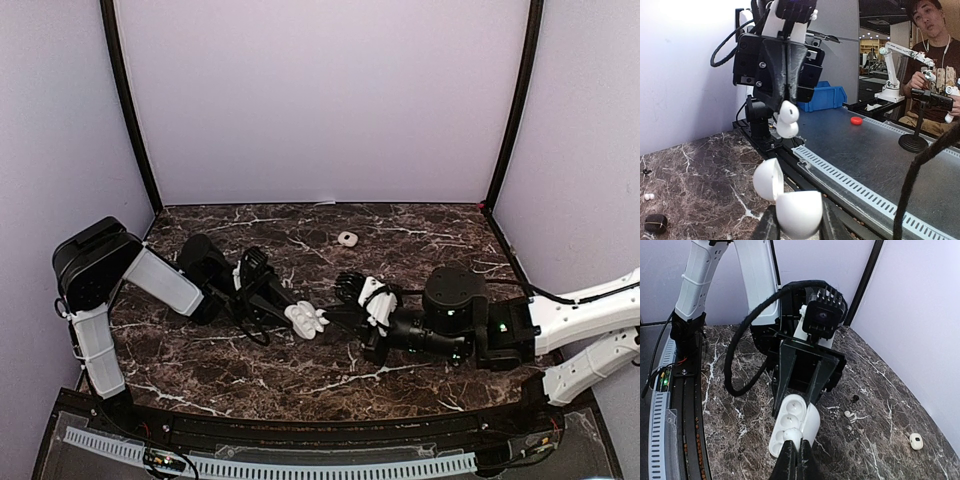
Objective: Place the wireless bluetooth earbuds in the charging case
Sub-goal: Insert the left earbud into the left side groove of the charging case.
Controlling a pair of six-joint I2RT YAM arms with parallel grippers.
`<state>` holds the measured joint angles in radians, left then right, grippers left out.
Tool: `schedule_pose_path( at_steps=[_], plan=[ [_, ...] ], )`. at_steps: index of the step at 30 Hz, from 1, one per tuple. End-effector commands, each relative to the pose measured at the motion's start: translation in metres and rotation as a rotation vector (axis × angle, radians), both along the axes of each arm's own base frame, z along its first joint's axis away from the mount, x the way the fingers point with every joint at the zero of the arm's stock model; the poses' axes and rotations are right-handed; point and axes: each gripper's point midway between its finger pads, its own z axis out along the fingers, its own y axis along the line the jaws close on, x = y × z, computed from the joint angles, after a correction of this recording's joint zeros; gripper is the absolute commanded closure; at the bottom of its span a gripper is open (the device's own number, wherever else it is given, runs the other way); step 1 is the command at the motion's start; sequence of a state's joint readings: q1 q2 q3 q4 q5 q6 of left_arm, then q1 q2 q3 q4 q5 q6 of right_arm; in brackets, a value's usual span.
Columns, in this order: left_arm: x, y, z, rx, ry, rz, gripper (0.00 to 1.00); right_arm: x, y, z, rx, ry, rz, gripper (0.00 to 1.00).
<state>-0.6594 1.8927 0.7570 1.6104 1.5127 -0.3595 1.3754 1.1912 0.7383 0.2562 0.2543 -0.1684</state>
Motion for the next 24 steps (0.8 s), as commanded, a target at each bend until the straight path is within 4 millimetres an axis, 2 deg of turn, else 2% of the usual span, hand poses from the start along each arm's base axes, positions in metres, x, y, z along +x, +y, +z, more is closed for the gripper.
schedule_pose_path(
  at_steps=[1, 12, 24],
  plan=[
    [0.000, 0.002, 0.018, -0.141, -0.129, 0.062, 1.00, 0.002, 0.017, 0.016, 0.001, -0.034, 0.017, 1.00],
    [0.009, 0.001, 0.020, -0.142, -0.022, 0.190, 1.00, 0.015, 0.024, 0.012, -0.037, -0.064, -0.044, 1.00],
    [0.006, 0.003, 0.018, -0.131, 0.001, 0.197, 1.00, 0.029, 0.035, -0.004, -0.090, -0.089, -0.108, 1.00]
  ],
)
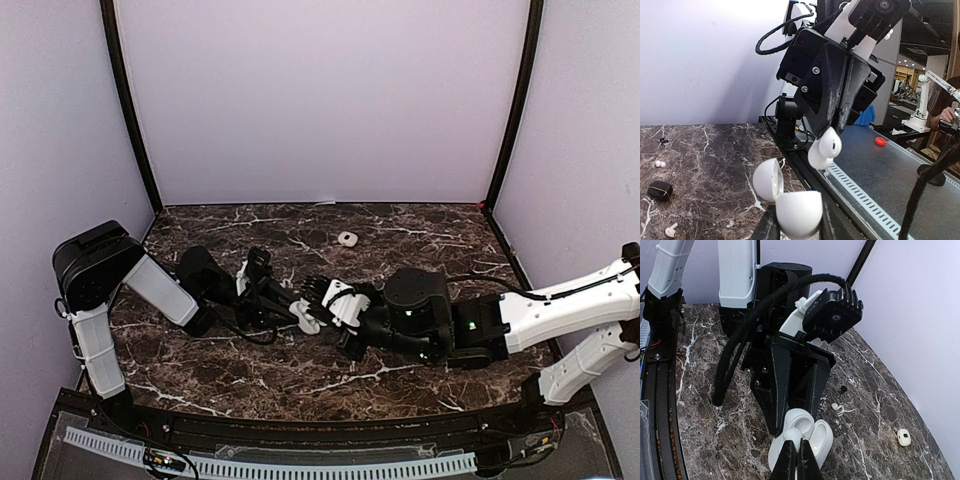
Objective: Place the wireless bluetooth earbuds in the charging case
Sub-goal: Insert the left earbud into the left side groove of the charging case.
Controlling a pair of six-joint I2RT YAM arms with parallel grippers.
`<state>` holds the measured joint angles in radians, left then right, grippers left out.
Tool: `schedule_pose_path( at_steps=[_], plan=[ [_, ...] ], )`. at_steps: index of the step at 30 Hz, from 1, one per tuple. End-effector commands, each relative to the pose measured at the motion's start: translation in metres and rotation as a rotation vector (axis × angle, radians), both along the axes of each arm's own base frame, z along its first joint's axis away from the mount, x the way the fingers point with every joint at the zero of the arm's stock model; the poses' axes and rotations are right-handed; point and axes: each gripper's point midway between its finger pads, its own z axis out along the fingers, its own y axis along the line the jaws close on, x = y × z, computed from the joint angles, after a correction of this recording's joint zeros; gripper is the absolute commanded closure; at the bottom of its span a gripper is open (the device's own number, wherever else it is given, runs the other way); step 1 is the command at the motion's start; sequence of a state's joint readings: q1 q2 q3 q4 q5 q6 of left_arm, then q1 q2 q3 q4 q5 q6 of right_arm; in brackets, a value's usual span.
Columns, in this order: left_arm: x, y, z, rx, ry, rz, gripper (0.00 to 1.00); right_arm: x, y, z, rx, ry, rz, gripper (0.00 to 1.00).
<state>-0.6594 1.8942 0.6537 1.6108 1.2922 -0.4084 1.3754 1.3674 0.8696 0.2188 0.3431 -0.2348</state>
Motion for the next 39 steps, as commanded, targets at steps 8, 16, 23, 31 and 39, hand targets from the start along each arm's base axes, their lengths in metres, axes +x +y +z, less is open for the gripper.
schedule_pose_path(
  at_steps=[8, 16, 23, 31, 39],
  plan=[
    [-0.016, 0.011, 0.030, -0.145, -0.196, -0.009, 1.00, 0.016, 0.012, 0.007, 0.019, -0.045, -0.074, 1.00],
    [-0.017, 0.012, 0.030, -0.145, -0.200, -0.011, 1.00, 0.019, 0.019, 0.001, 0.006, -0.042, -0.086, 1.00],
    [-0.018, 0.012, 0.030, -0.146, -0.204, -0.015, 1.00, 0.019, 0.023, -0.012, -0.017, -0.013, -0.086, 1.00],
    [-0.017, 0.011, 0.033, -0.156, -0.214, -0.006, 1.00, 0.017, 0.014, -0.017, -0.019, 0.022, -0.095, 1.00],
    [-0.018, 0.012, 0.034, -0.159, -0.217, -0.005, 1.00, 0.017, 0.010, -0.025, -0.035, 0.032, -0.108, 1.00]
  ],
)
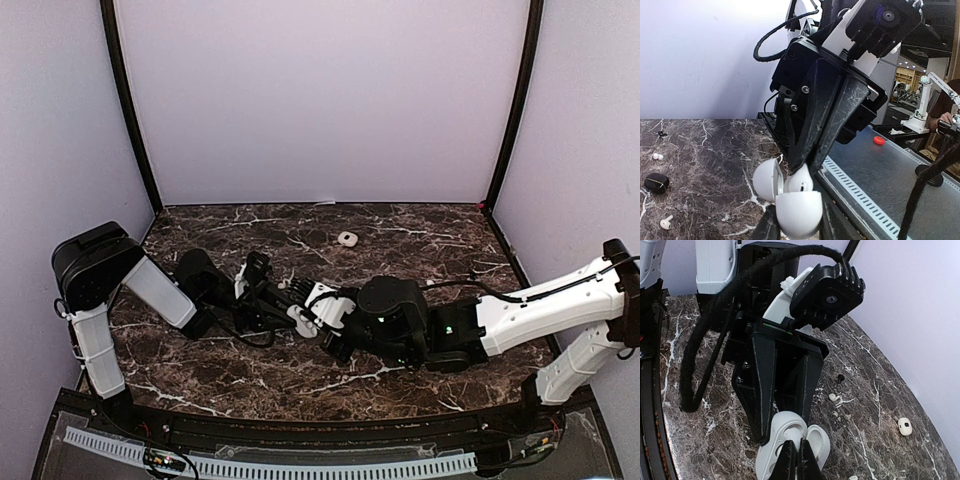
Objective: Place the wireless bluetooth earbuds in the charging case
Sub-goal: Insert the left earbud into the left side groove of the charging case.
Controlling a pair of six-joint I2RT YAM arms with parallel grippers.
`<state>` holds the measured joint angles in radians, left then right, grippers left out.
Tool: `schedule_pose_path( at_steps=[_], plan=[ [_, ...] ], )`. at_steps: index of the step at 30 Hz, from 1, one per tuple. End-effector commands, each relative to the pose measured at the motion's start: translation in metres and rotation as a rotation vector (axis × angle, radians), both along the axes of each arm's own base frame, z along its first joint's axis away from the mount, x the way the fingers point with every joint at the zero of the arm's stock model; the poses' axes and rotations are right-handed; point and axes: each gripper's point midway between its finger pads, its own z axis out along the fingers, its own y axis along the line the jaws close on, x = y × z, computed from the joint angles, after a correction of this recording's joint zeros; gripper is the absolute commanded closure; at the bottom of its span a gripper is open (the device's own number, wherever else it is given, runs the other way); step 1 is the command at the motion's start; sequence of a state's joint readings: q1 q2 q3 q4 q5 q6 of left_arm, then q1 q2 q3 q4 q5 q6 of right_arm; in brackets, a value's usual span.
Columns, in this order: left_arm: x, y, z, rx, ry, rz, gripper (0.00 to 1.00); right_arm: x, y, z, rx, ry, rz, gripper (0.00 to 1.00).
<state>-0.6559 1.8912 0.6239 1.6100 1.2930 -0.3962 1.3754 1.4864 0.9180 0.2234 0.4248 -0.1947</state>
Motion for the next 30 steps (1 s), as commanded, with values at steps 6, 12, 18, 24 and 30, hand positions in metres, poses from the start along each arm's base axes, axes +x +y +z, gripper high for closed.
schedule_pose_path(
  at_steps=[6, 12, 18, 24, 30],
  plan=[
    [-0.016, 0.009, 0.041, -0.169, -0.224, -0.012, 1.00, 0.003, 0.000, 0.002, 0.023, 0.012, -0.024, 1.00],
    [-0.016, 0.009, 0.041, -0.170, -0.224, -0.006, 1.00, 0.003, 0.007, -0.004, 0.013, 0.016, -0.013, 1.00],
    [-0.015, 0.009, 0.042, -0.172, -0.223, -0.003, 1.00, -0.001, 0.010, -0.012, 0.009, 0.042, 0.008, 0.95],
    [-0.016, 0.010, 0.040, -0.169, -0.221, 0.001, 1.00, -0.005, 0.008, 0.000, 0.039, 0.054, 0.020, 0.87],
    [-0.015, 0.010, 0.039, -0.169, -0.217, 0.010, 1.00, -0.011, -0.004, 0.022, 0.101, 0.057, 0.047, 0.72]
  ],
)
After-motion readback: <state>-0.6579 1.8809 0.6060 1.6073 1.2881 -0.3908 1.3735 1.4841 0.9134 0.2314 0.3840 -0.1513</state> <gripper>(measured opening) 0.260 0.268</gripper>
